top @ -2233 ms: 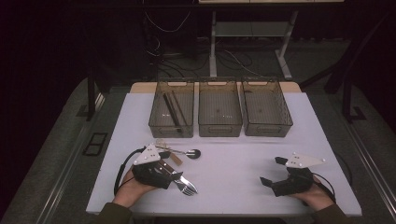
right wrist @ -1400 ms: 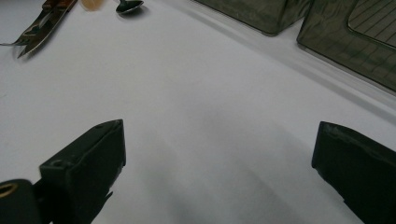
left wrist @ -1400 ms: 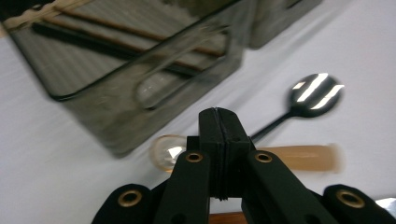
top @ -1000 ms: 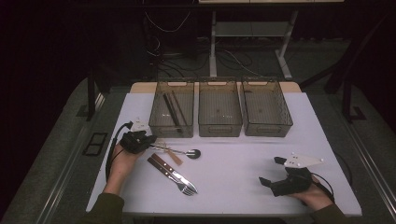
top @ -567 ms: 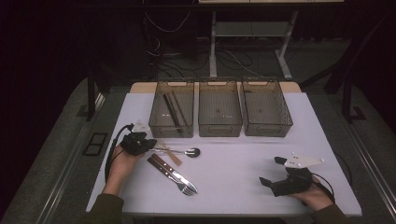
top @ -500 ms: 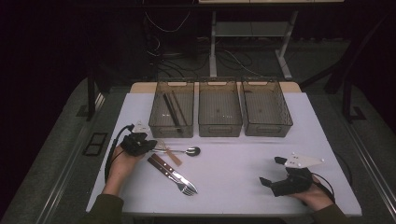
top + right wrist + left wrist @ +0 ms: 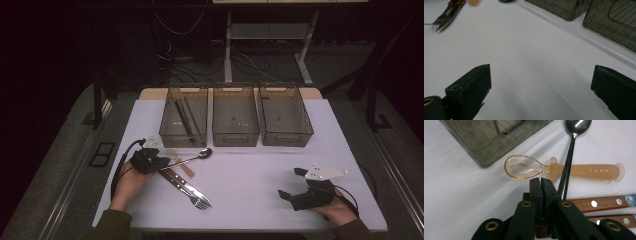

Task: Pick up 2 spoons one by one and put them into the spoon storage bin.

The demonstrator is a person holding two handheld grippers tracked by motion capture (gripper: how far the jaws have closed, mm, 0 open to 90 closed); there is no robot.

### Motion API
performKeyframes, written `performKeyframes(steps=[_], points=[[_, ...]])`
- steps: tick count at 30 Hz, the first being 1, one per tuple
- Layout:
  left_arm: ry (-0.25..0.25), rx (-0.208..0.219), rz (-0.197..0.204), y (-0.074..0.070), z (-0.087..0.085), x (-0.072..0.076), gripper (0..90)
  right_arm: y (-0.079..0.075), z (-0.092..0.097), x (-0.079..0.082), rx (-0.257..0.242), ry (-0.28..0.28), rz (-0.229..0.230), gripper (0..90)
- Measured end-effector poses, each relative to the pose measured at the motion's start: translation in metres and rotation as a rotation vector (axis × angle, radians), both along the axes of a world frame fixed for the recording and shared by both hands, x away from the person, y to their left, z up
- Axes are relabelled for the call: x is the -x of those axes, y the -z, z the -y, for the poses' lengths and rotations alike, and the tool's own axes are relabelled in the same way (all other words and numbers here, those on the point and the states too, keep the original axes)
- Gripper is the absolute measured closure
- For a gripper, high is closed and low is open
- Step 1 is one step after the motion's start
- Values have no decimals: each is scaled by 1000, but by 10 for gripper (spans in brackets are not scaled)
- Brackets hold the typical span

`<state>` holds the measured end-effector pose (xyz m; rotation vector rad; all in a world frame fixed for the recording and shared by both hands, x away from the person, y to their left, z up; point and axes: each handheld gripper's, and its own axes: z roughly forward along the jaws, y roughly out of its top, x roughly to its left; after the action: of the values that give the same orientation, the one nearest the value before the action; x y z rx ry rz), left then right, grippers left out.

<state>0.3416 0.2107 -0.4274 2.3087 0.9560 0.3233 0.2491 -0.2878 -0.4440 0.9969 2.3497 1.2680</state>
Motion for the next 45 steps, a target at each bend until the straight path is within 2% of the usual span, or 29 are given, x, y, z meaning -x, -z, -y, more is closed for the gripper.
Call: performKeyframes(steps=[3,10,13,19,24,32,38,45], points=[[-4,18,13,-1,1,0,819,0,0,0,2,-1,1,31],[-16,100,42,-10,10,-1,651,0,-1,-1,3,3,-2,31],[-6,144,43,-14,20,-5,630,0,-1,-1,2,2,0,31],[29,166,43,-15,51,-15,592,1,-1,-1,2,3,-4,31],[47,136,31,-9,74,-23,566,1,0,-1,2,-1,-3,31],[49,111,26,2,97,-35,563,1,-1,-1,1,-2,-2,31],[41,73,21,9,108,-39,564,1,-1,-1,2,-1,-1,31],[41,30,12,13,113,-40,566,1,-1,-1,4,-4,2,31]])
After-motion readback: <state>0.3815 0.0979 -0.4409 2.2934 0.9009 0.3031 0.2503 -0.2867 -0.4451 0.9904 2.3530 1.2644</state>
